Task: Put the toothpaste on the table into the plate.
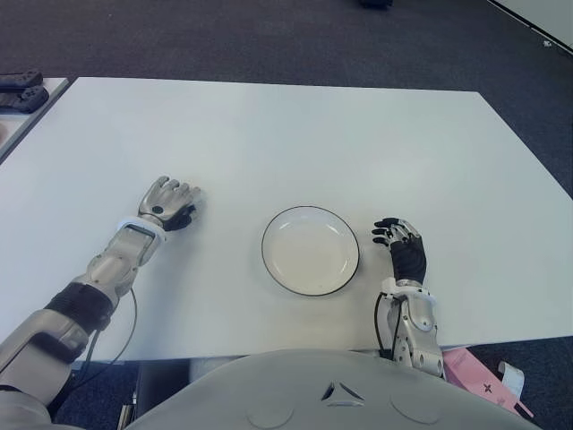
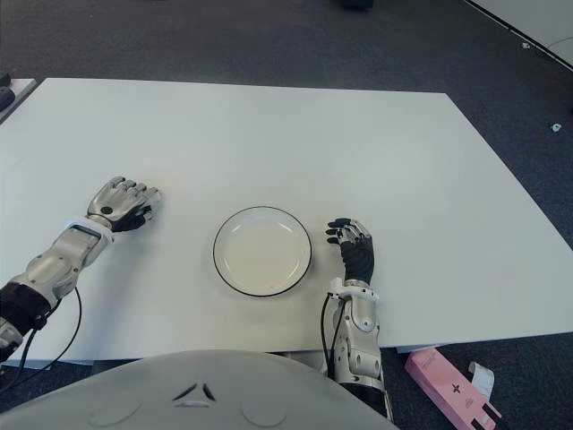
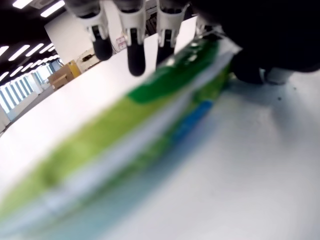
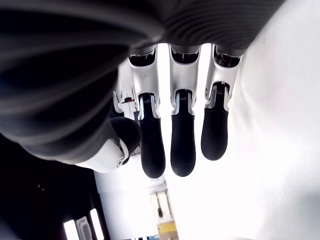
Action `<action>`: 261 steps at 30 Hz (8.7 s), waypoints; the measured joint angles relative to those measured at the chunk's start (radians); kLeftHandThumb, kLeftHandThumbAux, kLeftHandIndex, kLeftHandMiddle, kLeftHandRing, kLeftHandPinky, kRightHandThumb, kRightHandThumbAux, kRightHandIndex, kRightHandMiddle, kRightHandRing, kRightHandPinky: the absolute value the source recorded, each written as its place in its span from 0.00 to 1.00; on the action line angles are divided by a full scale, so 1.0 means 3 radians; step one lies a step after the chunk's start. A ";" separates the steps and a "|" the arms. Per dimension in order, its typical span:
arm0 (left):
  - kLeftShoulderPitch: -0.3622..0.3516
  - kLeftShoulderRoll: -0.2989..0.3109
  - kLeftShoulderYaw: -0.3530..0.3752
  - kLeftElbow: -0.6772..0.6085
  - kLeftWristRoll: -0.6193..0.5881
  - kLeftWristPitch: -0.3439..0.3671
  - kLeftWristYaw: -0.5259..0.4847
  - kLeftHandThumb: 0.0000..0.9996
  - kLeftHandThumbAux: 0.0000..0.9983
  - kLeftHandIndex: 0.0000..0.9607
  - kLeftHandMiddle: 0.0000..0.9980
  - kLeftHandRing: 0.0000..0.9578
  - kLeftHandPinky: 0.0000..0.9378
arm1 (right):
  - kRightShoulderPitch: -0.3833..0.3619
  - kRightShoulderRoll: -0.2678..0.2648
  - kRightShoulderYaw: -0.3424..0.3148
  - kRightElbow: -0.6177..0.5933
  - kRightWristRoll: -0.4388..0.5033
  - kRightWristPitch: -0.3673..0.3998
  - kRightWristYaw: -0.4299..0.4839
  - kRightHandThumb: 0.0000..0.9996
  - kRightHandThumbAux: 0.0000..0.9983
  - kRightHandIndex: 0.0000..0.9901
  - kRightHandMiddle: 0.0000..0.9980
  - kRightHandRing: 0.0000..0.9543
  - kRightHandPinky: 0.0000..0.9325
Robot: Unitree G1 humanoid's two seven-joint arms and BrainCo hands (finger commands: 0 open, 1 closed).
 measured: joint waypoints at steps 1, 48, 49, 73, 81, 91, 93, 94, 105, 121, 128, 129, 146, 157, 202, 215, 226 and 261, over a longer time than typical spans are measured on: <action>0.0018 -0.0015 0.0018 0.0002 -0.0022 0.0011 0.0039 0.73 0.59 0.44 0.54 0.58 0.62 | -0.0002 0.0000 0.0000 0.0003 0.0000 0.0000 0.0001 0.71 0.72 0.43 0.49 0.51 0.54; 0.0095 -0.0198 0.0238 0.0354 -0.0511 -0.0196 0.0839 0.85 0.67 0.42 0.55 0.87 0.89 | -0.0096 -0.0005 -0.0047 0.0103 -0.0002 -0.0065 0.0014 0.71 0.72 0.43 0.49 0.51 0.54; 0.0095 -0.0207 0.0242 0.0357 -0.0511 -0.0185 0.0859 0.85 0.67 0.42 0.55 0.87 0.89 | -0.0101 -0.0005 -0.0048 0.0107 -0.0002 -0.0066 0.0014 0.71 0.72 0.43 0.49 0.51 0.54; 0.0294 -0.0259 0.0511 -0.0430 -0.0526 -0.0104 0.1025 0.85 0.67 0.42 0.56 0.91 0.94 | -0.0147 -0.0011 -0.0039 0.0152 -0.0004 -0.0073 -0.0017 0.71 0.72 0.43 0.50 0.51 0.54; 0.0366 -0.0264 0.0679 -0.0962 -0.0370 -0.0009 0.1117 0.85 0.67 0.42 0.56 0.93 0.95 | -0.0153 -0.0012 -0.0016 0.0150 -0.0024 -0.0072 -0.0021 0.71 0.72 0.43 0.51 0.52 0.54; 0.0408 -0.0367 0.0801 -0.1505 -0.0245 0.0036 0.1164 0.85 0.67 0.42 0.56 0.93 0.95 | -0.0162 -0.0012 0.0003 0.0153 -0.0041 -0.0071 -0.0034 0.71 0.72 0.43 0.50 0.52 0.54; 0.0409 -0.0410 0.0817 -0.1567 -0.0245 0.0032 0.1165 0.85 0.67 0.42 0.56 0.92 0.94 | -0.0168 -0.0012 0.0007 0.0158 -0.0041 -0.0072 -0.0034 0.71 0.72 0.43 0.50 0.52 0.54; 0.0412 -0.0432 0.0825 -0.1585 -0.0246 0.0031 0.1165 0.85 0.67 0.42 0.56 0.92 0.94 | -0.0172 -0.0013 0.0008 0.0162 -0.0041 -0.0072 -0.0033 0.71 0.72 0.43 0.50 0.52 0.54; 0.0491 -0.0674 0.0839 -0.1872 -0.0241 -0.0074 0.1165 0.85 0.67 0.42 0.55 0.90 0.92 | -0.0198 -0.0015 0.0009 0.0205 -0.0010 -0.0091 -0.0018 0.71 0.72 0.43 0.50 0.52 0.54; 0.0614 -0.0685 0.0971 -0.2320 -0.0620 -0.0257 0.0243 0.72 0.69 0.46 0.79 0.84 0.81 | -0.0230 -0.0020 0.0017 0.0217 0.0005 -0.0099 -0.0001 0.71 0.72 0.43 0.50 0.52 0.54; 0.0524 -0.0243 0.1190 -0.1917 -0.1005 -0.0303 -0.0604 0.71 0.69 0.45 0.69 0.70 0.63 | -0.0230 -0.0019 0.0017 0.0228 -0.0005 -0.0099 -0.0015 0.71 0.72 0.43 0.49 0.52 0.54; 0.0486 -0.0169 0.1210 -0.1767 -0.1044 -0.0322 -0.0700 0.71 0.69 0.45 0.67 0.68 0.61 | -0.0230 -0.0019 0.0017 0.0229 -0.0008 -0.0099 -0.0021 0.71 0.72 0.43 0.49 0.52 0.54; 0.0213 0.0460 0.1229 -0.0989 -0.1297 -0.0371 -0.1766 0.57 0.25 0.08 0.25 0.27 0.30 | -0.0222 -0.0018 0.0011 0.0217 0.0018 -0.0099 -0.0030 0.71 0.72 0.43 0.50 0.52 0.54; 0.0079 0.0513 0.1105 -0.0733 -0.1254 -0.0271 -0.2039 0.55 0.18 0.00 0.16 0.19 0.23 | -0.0216 -0.0019 0.0012 0.0219 0.0020 -0.0099 -0.0013 0.71 0.72 0.43 0.50 0.52 0.54; -0.0181 0.0789 0.0851 -0.0490 -0.1719 -0.0393 -0.3019 0.52 0.18 0.00 0.01 0.00 0.00 | -0.0116 -0.0012 0.0035 0.0116 -0.0021 -0.0035 -0.0063 0.71 0.72 0.43 0.51 0.52 0.54; 0.0060 0.0896 0.0986 -0.0745 -0.2057 -0.0422 -0.3075 0.54 0.18 0.00 0.00 0.00 0.00 | -0.0089 -0.0008 0.0032 0.0057 -0.0018 0.0027 -0.0074 0.71 0.72 0.43 0.51 0.52 0.54; 0.0461 0.0915 0.1098 -0.1346 -0.2051 -0.0182 -0.3042 0.55 0.18 0.00 0.00 0.00 0.00 | -0.0042 -0.0004 0.0032 0.0018 -0.0015 0.0034 -0.0075 0.71 0.72 0.43 0.51 0.52 0.54; 0.0869 -0.0122 0.0629 -0.1010 -0.0444 0.0216 -0.0596 0.47 0.13 0.00 0.01 0.00 0.00 | -0.0007 -0.0002 0.0031 0.0008 -0.0049 0.0027 -0.0053 0.71 0.72 0.43 0.51 0.51 0.54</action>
